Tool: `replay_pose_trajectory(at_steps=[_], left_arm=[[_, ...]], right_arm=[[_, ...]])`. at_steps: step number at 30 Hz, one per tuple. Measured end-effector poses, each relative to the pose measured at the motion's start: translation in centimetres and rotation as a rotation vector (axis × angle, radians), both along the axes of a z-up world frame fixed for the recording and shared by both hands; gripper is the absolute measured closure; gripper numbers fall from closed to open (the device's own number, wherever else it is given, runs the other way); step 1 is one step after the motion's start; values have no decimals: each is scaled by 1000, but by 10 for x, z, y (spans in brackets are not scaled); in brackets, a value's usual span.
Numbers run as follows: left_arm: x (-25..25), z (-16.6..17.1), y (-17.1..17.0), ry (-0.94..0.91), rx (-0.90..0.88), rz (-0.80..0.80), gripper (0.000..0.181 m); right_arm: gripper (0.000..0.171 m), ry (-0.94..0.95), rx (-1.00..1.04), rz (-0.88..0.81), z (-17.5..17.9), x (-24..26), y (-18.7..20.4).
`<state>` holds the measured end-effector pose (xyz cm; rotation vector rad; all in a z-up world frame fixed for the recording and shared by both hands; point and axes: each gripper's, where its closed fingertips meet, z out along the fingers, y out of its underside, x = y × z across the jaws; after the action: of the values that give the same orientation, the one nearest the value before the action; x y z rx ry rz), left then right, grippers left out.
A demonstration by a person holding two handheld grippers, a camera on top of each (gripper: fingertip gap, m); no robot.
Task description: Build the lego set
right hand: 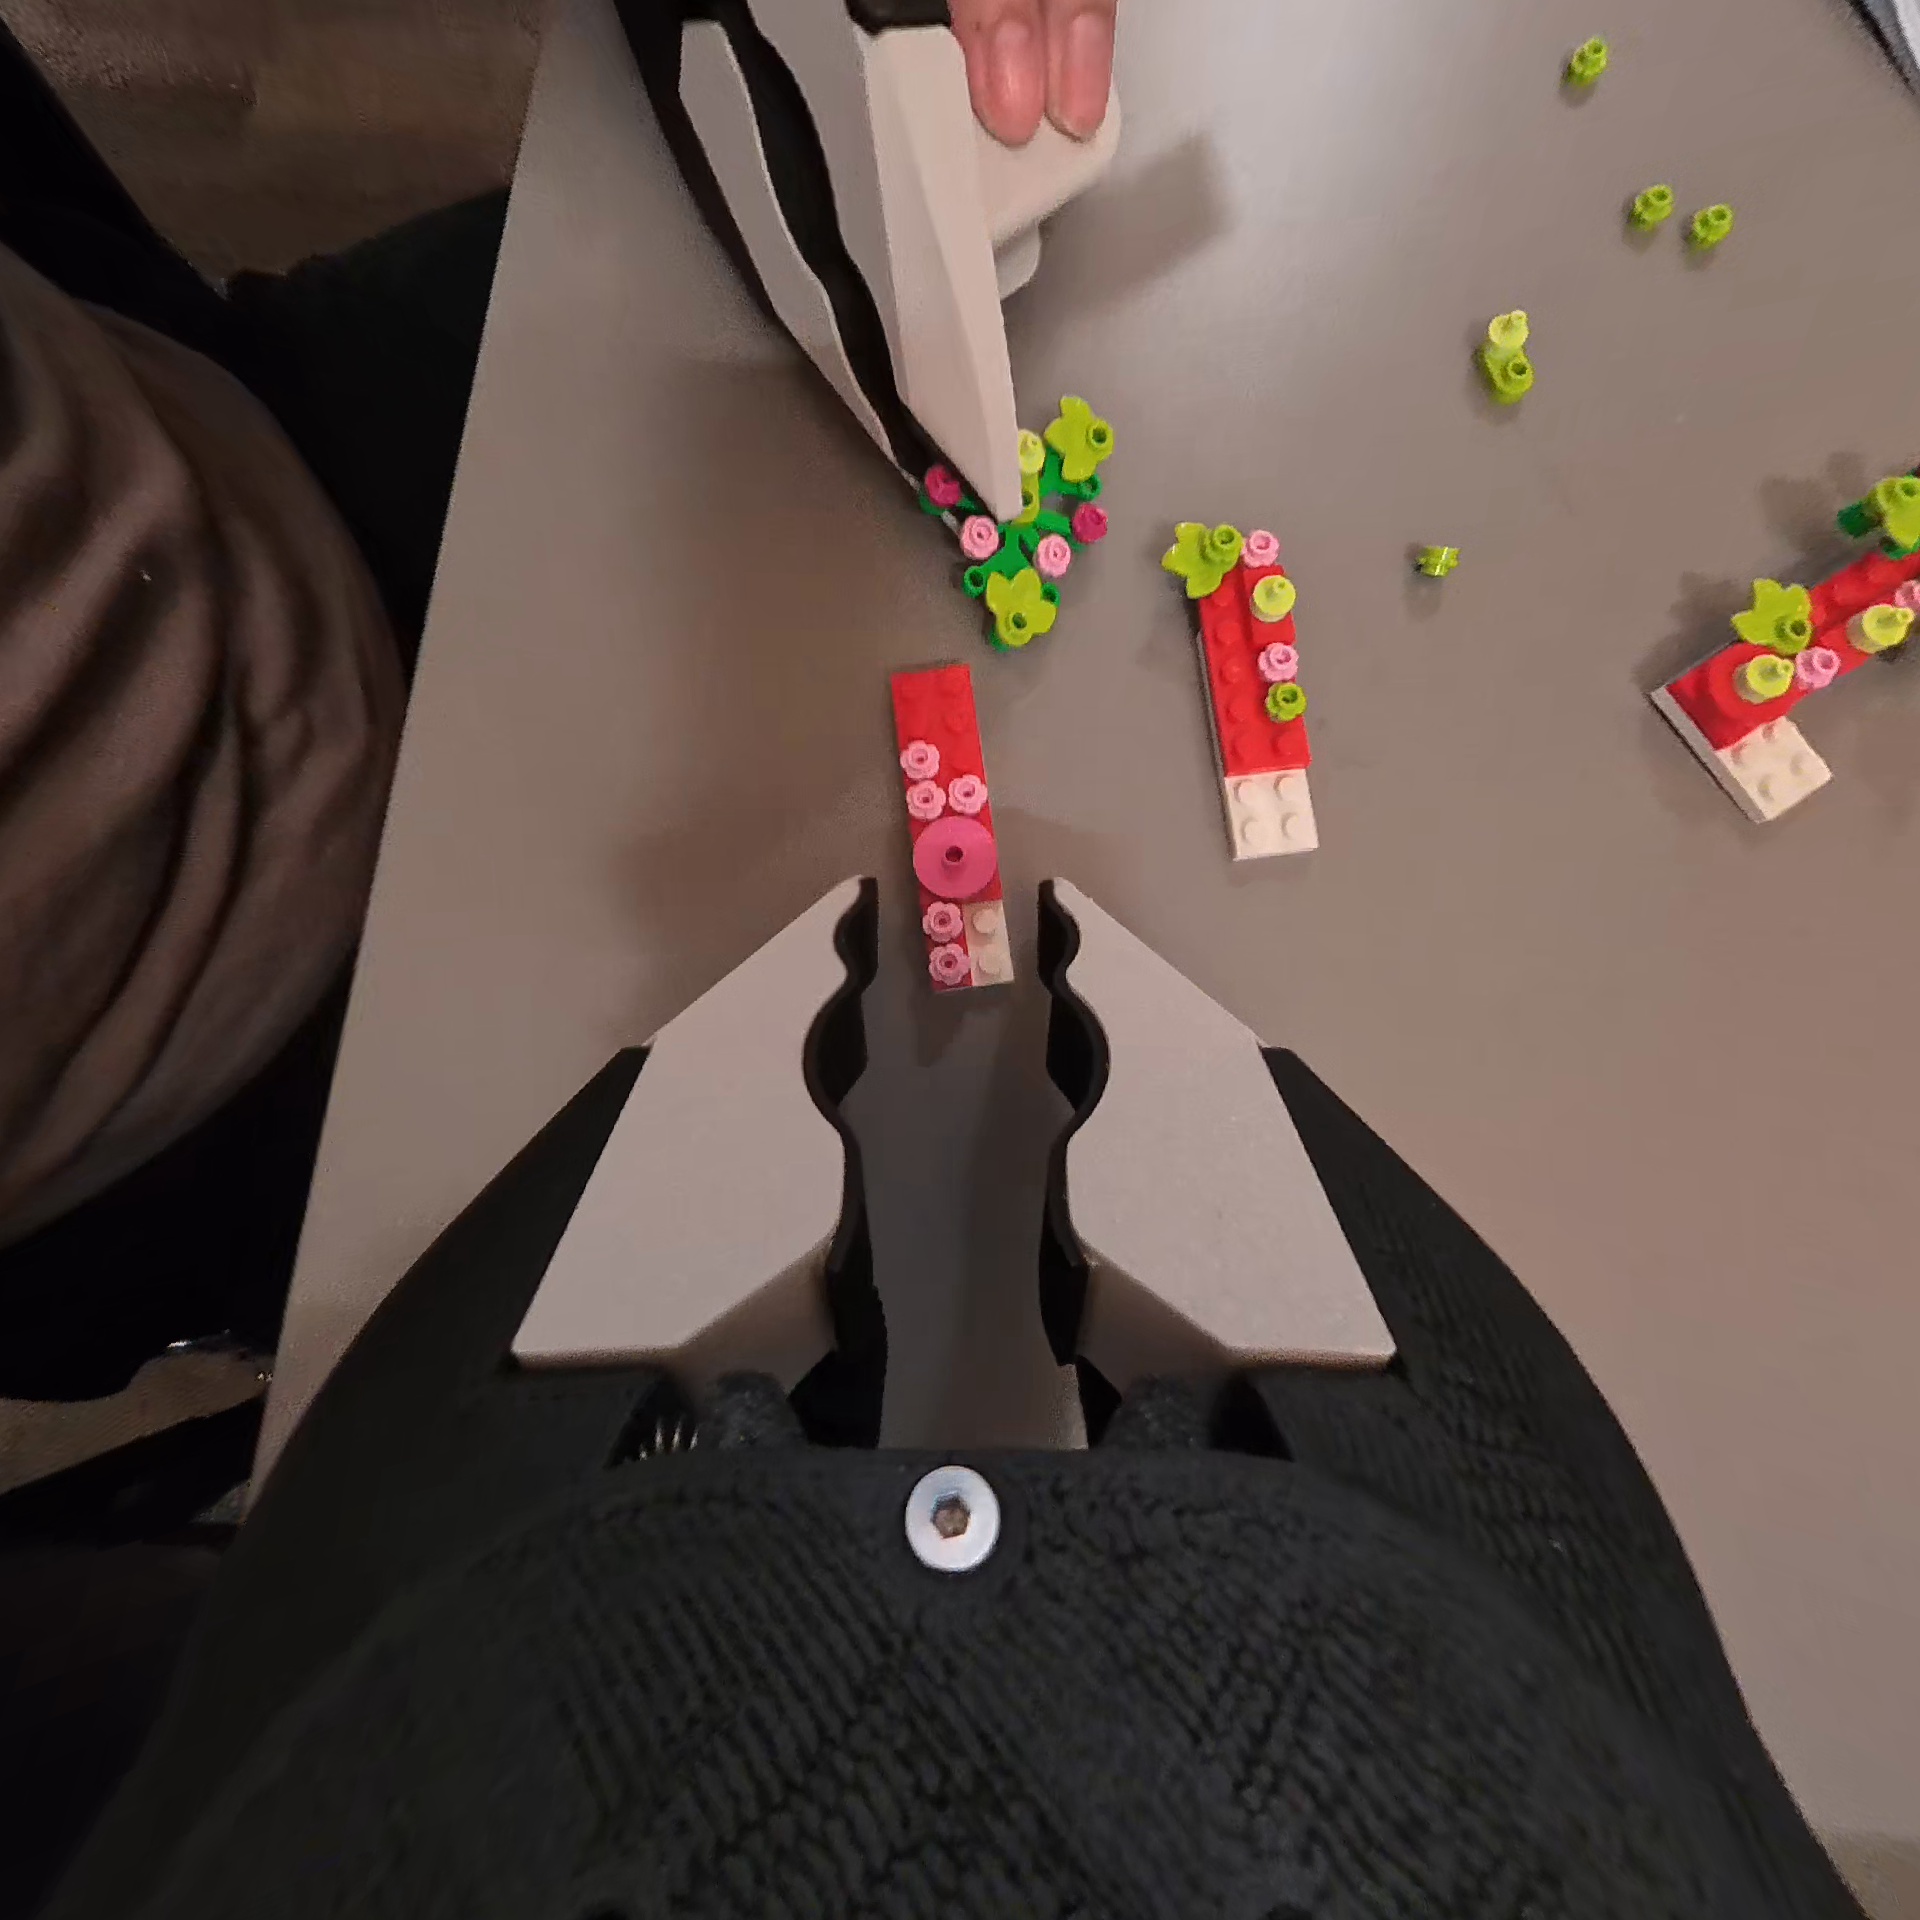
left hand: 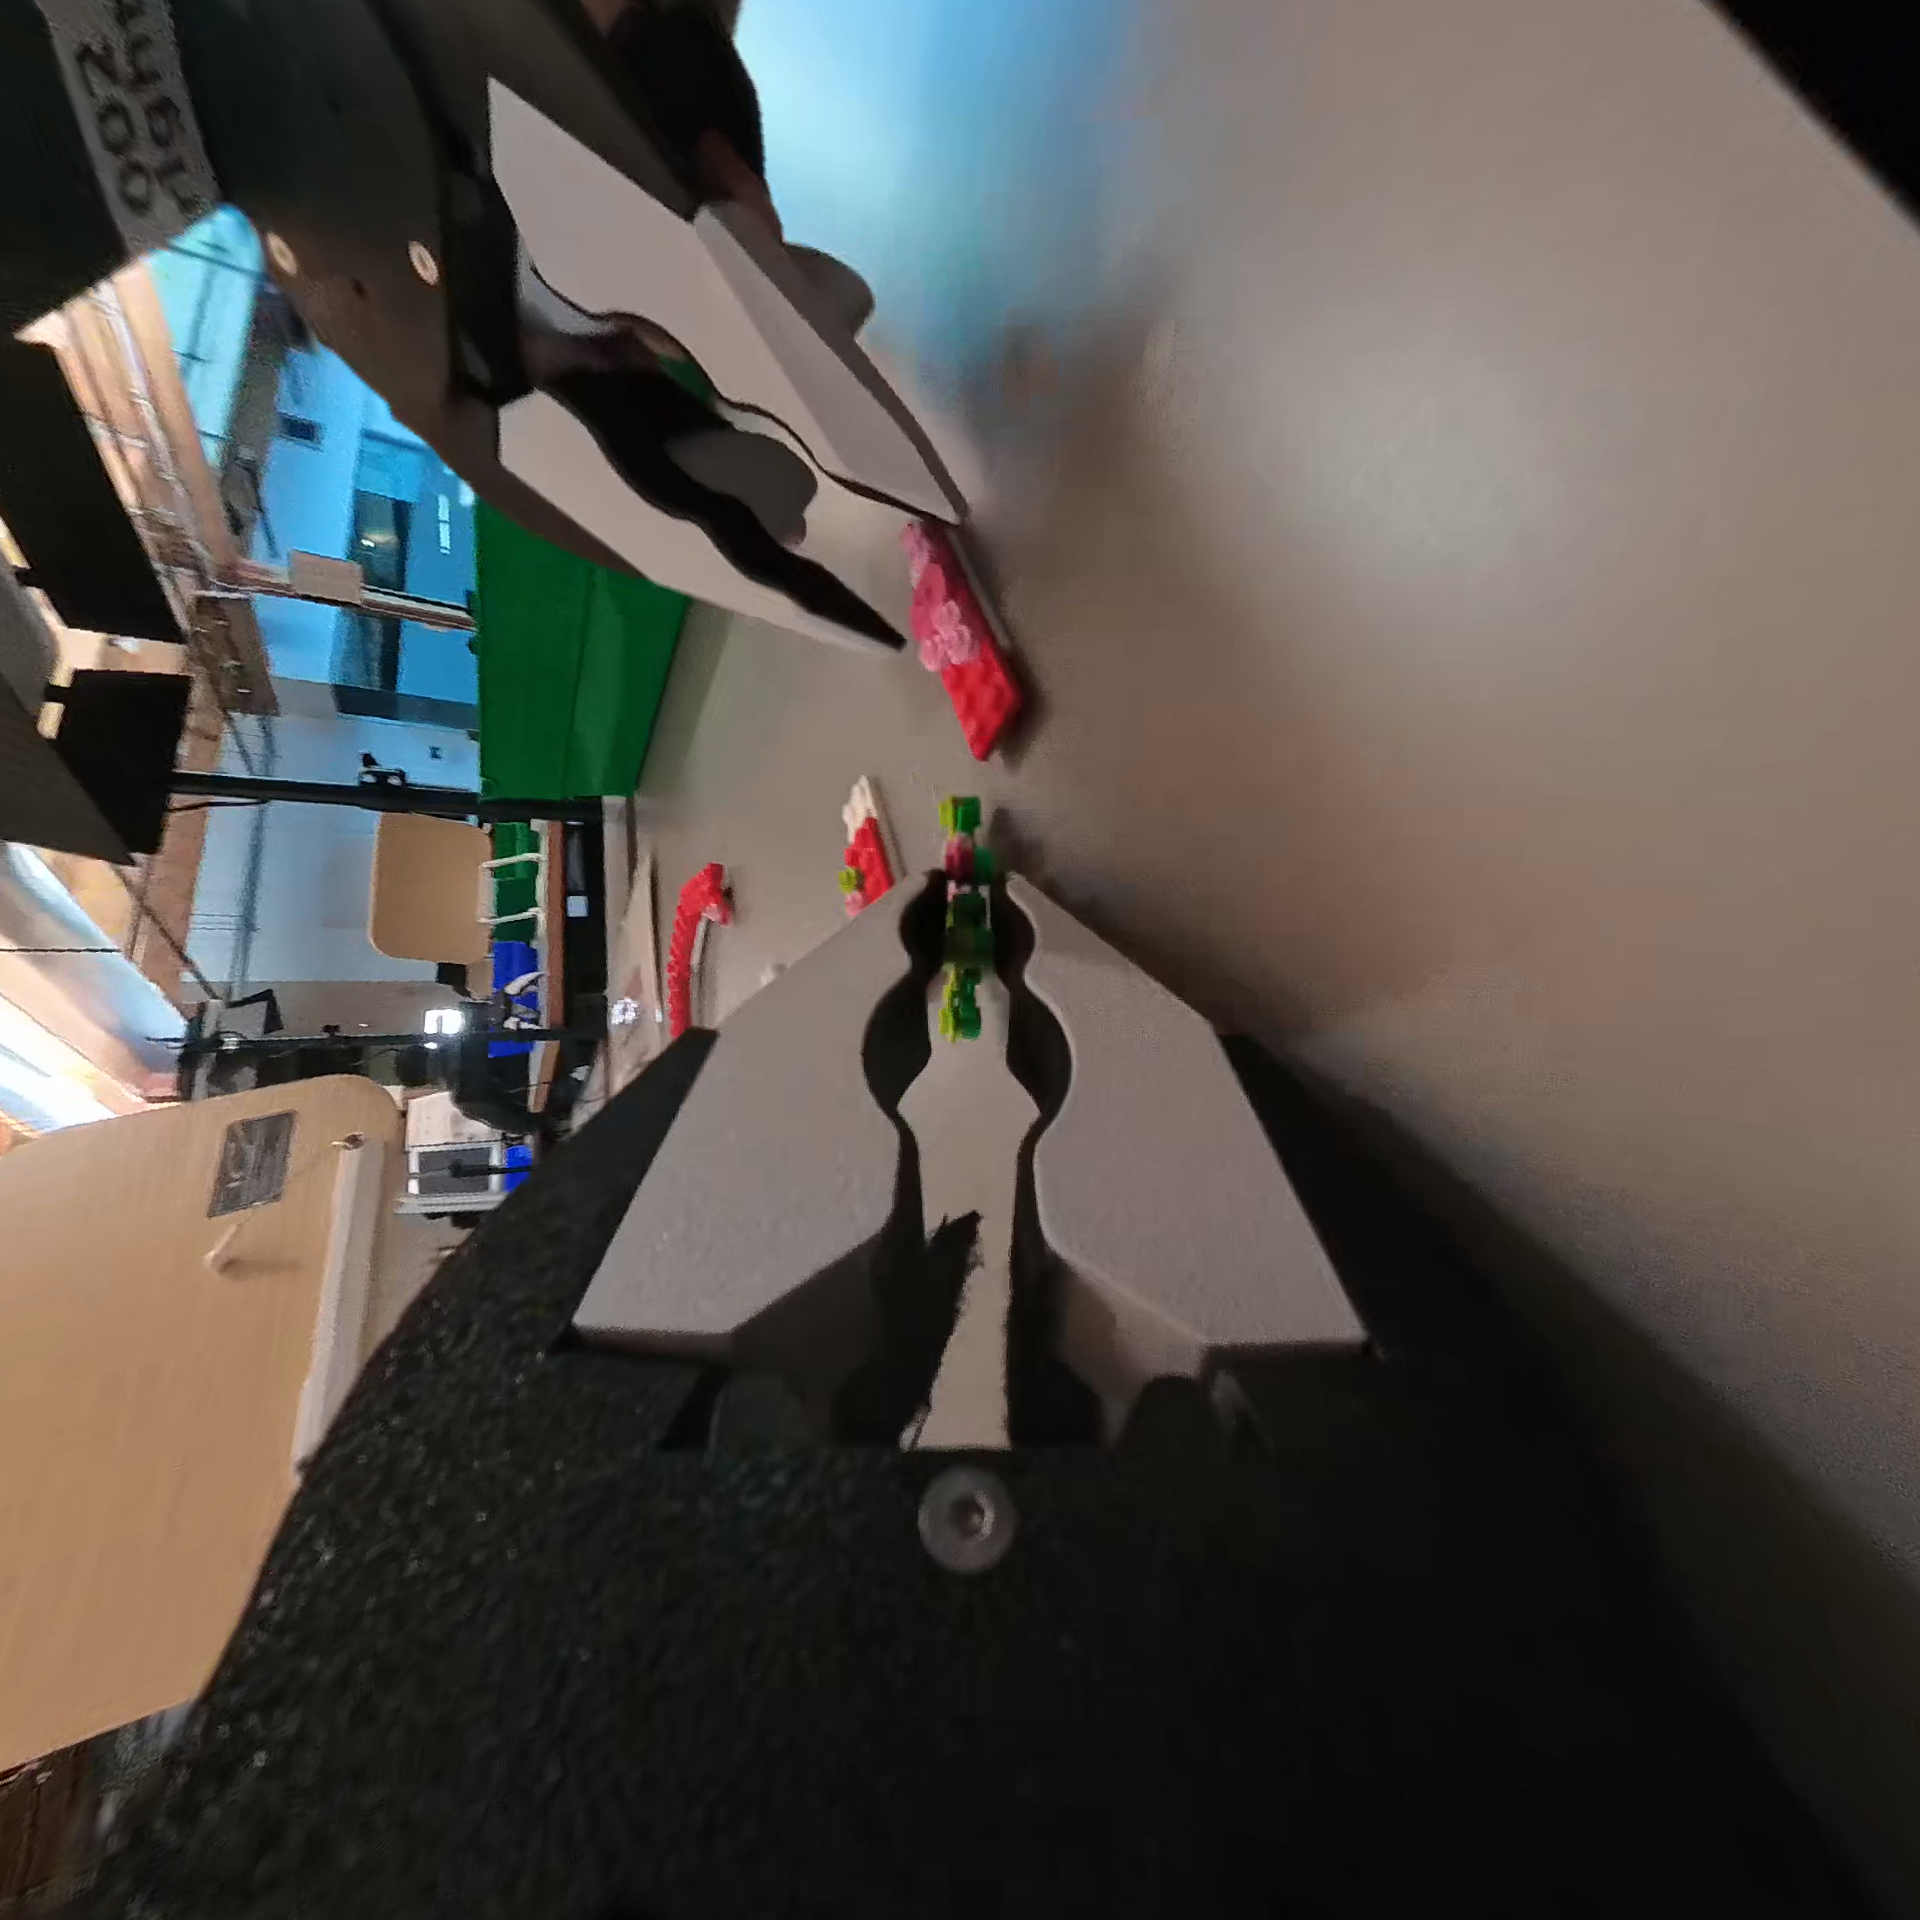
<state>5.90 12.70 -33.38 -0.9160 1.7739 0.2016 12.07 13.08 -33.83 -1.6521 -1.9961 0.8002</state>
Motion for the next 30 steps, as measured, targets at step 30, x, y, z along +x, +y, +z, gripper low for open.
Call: replay_pose_trajectory(at_steps=[30], left_arm=[[24,27,-7,-125,-144,91,175]], right_arm=[[128,359,71,-15,51,-28,-15]])
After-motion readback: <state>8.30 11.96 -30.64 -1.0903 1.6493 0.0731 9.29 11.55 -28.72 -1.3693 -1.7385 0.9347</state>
